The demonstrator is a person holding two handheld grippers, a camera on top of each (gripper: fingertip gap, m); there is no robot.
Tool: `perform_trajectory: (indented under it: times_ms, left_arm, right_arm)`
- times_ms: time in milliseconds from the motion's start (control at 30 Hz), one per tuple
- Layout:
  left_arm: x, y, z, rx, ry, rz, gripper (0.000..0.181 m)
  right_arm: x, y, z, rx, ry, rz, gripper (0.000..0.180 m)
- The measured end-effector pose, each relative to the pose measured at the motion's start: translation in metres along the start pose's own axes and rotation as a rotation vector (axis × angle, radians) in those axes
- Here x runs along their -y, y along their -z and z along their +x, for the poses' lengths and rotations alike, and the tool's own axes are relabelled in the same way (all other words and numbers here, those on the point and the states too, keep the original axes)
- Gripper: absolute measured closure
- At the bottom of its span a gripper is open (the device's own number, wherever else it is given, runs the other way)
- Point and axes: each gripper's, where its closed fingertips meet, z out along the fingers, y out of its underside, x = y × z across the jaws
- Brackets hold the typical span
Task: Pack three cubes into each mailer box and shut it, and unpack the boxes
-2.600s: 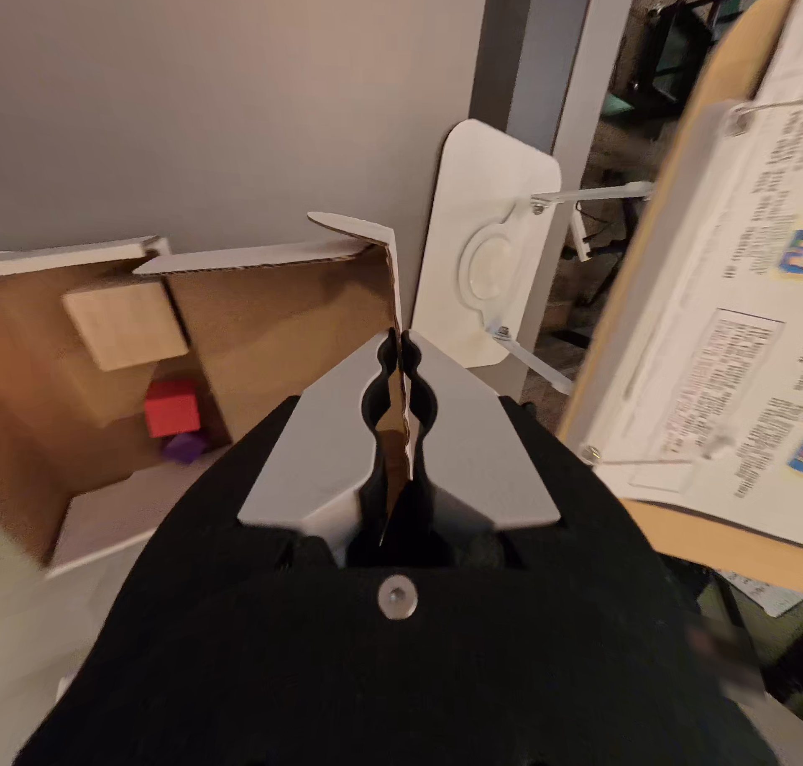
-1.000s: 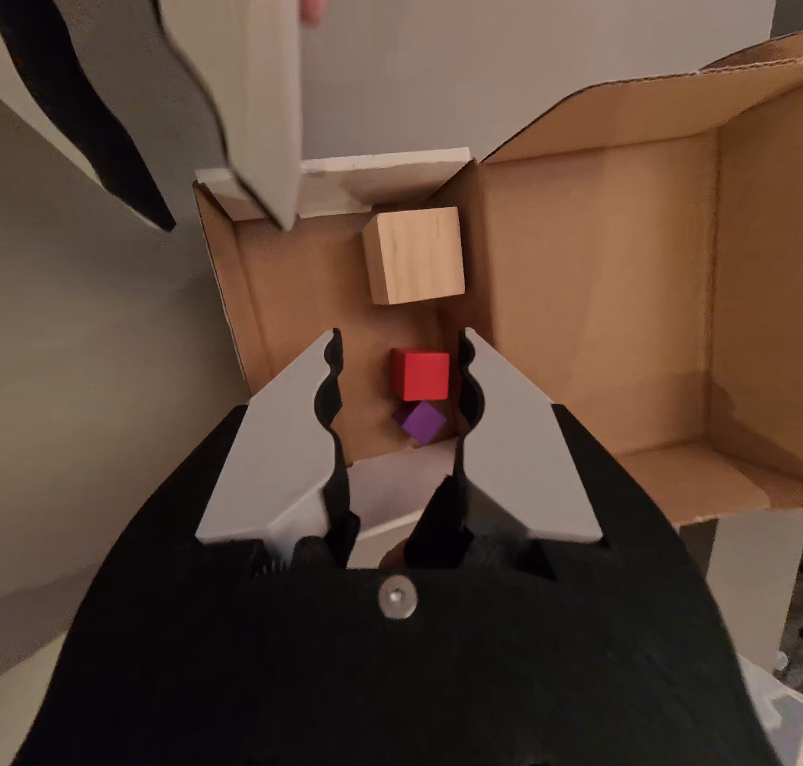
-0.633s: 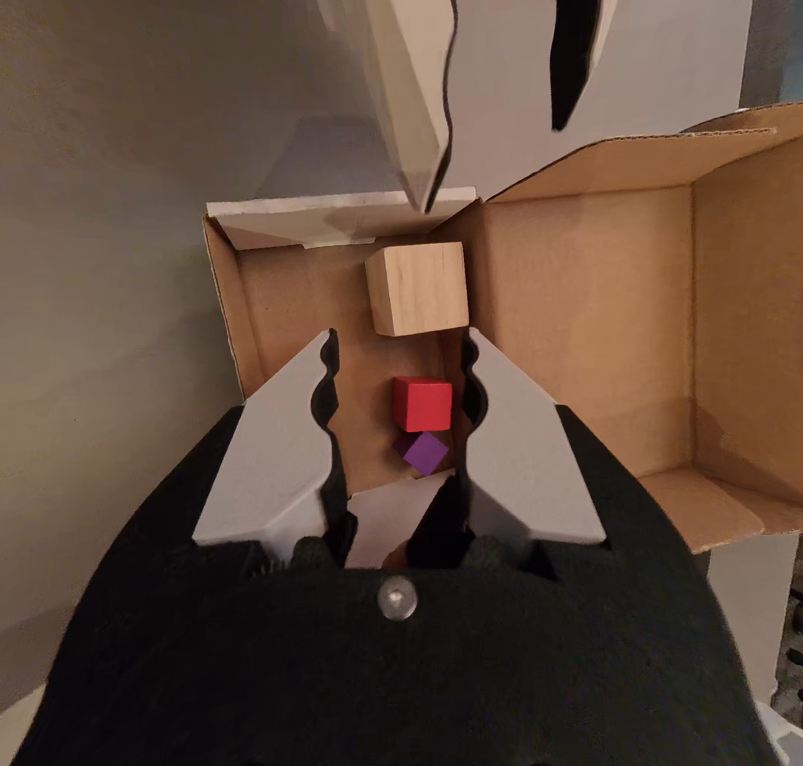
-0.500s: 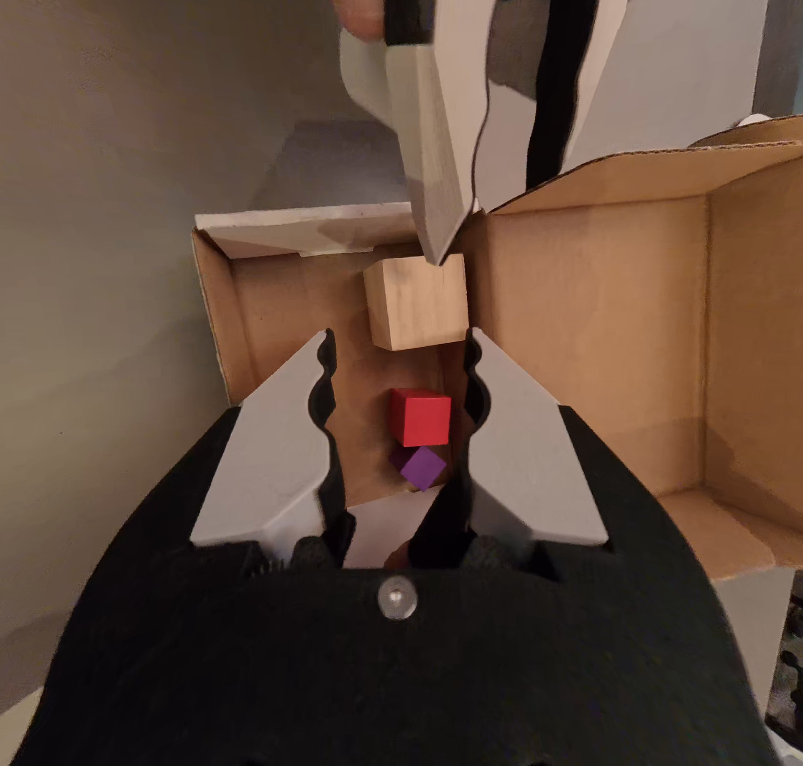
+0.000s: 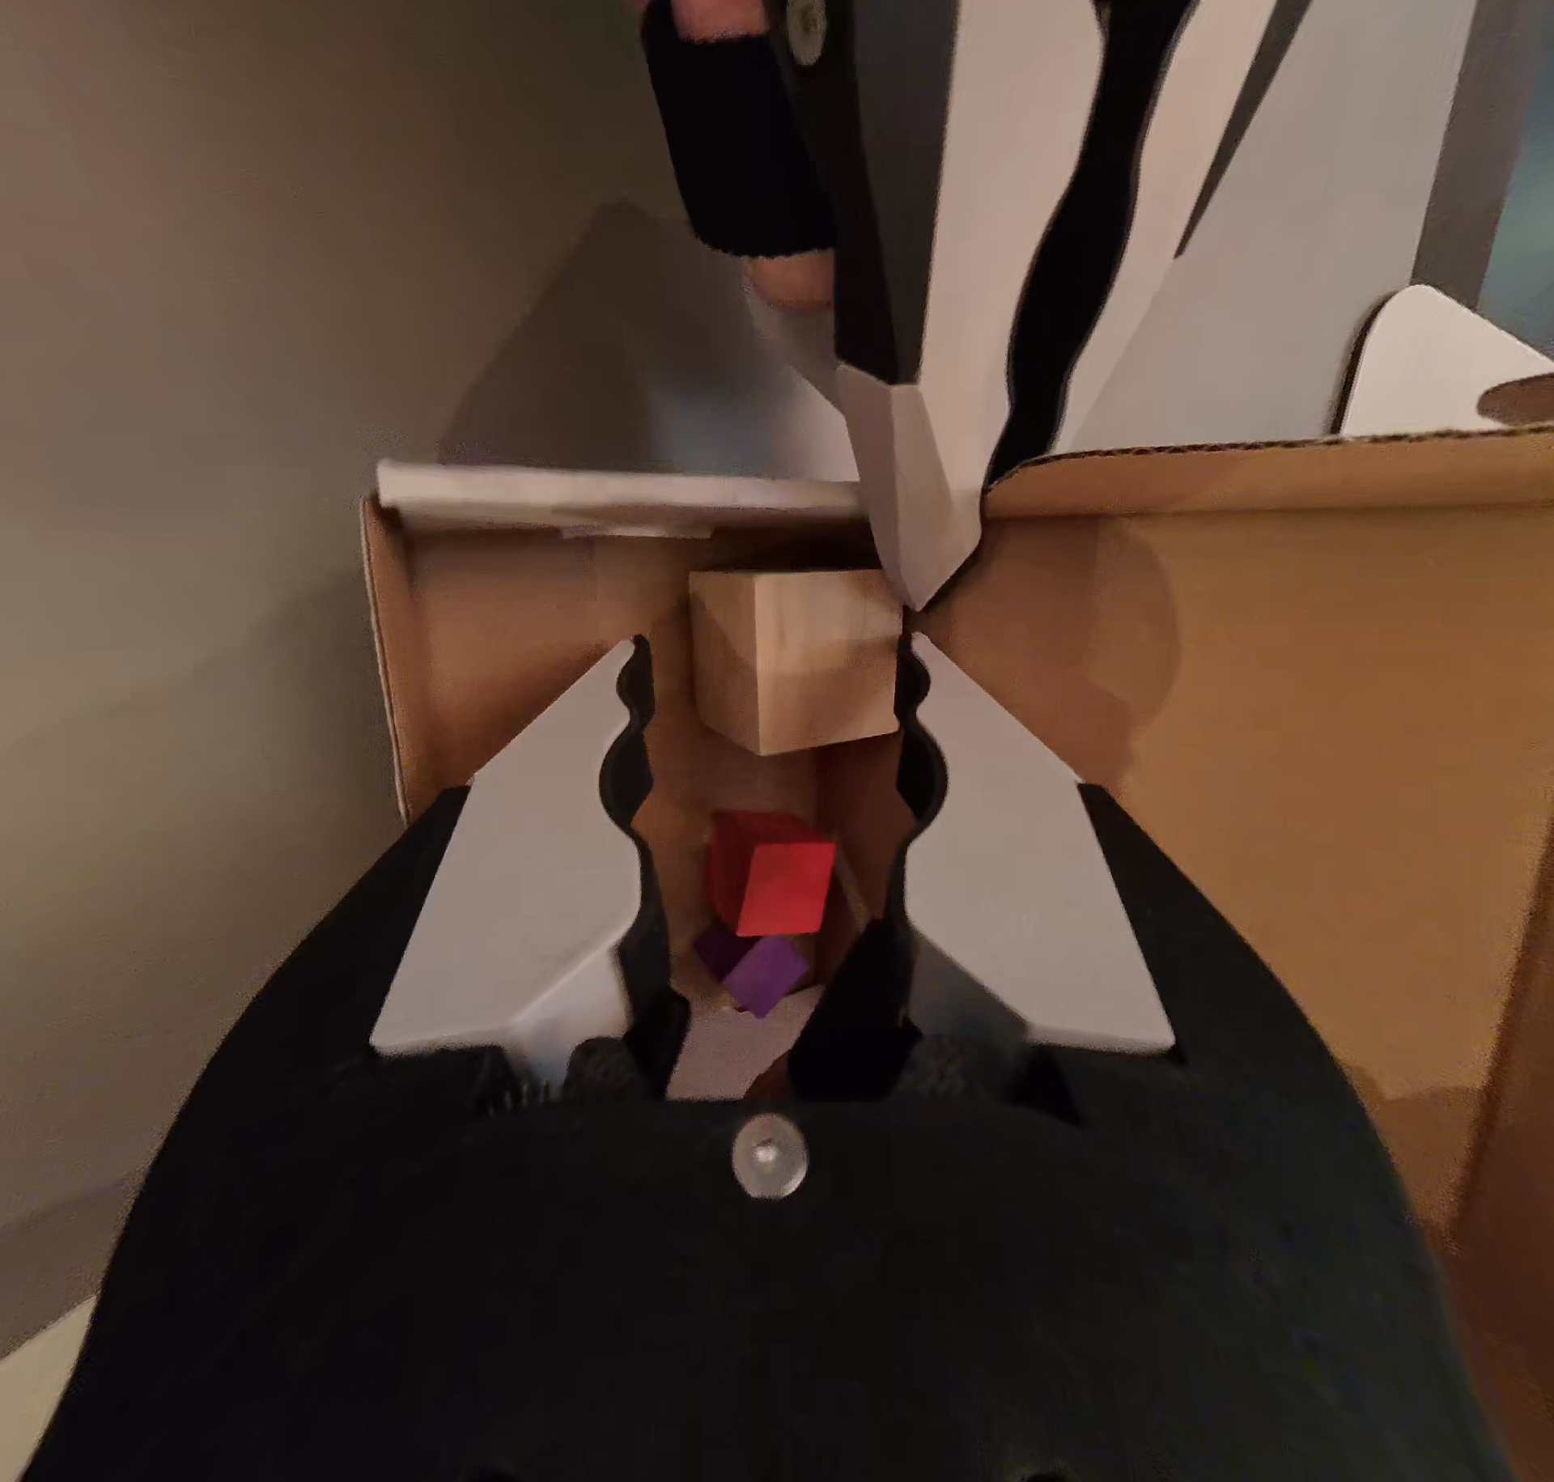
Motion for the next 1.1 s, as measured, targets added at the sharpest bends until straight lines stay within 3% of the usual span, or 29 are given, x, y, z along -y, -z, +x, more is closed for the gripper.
perform_trajectory:
  times_ms: [100, 167, 367, 467, 633, 733, 867, 967, 1100]
  left_arm:
    - [-0.001, 0.001, 0.003, -0.018, -0.005, -0.011, 0.17]
    - [-0.001, 0.001, 0.003, -0.014, -0.006, -0.005, 0.17]
    - [-0.001, 0.001, 0.003, -0.013, -0.031, -0.01, 0.17]
    - [-0.001, 0.001, 0.003, -0.011, -0.046, -0.014, 0.17]
    - [-0.002, 0.001, 0.002, 0.007, -0.083, -0.03, 0.171]
    - [-0.002, 0.001, 0.002, 0.011, -0.098, -0.032, 0.171]
    - [-0.002, 0.001, 0.002, 0.01, -0.101, -0.031, 0.171]
    - [-0.002, 0.002, 0.002, 0.013, -0.107, -0.032, 0.171]
    - [-0.002, 0.002, 0.002, 0.007, -0.101, -0.027, 0.171]
  right_arm:
    - [0.002, 0.006, -0.007, 0.054, -0.009, 0.01, 0.13]
    - [0.003, 0.014, -0.016, 0.122, -0.014, 0.015, 0.144]
    - [-0.008, 0.004, -0.02, 0.115, 0.045, -0.081, 0.118]
    - [-0.013, -0.006, -0.02, 0.134, 0.05, -0.108, 0.133]
    - [-0.007, 0.007, -0.021, 0.155, 0.034, -0.051, 0.134]
    - [-0.004, 0.038, -0.013, 0.109, 0.013, 0.022, 0.134]
    - [-0.021, 0.114, 0.012, -0.023, -0.061, 0.143, 0.135]
    - [-0.074, 0.177, 0.041, -0.181, -0.159, 0.119, 0.135]
    - [-0.179, 0.224, 0.061, -0.299, -0.287, -0.113, 0.135]
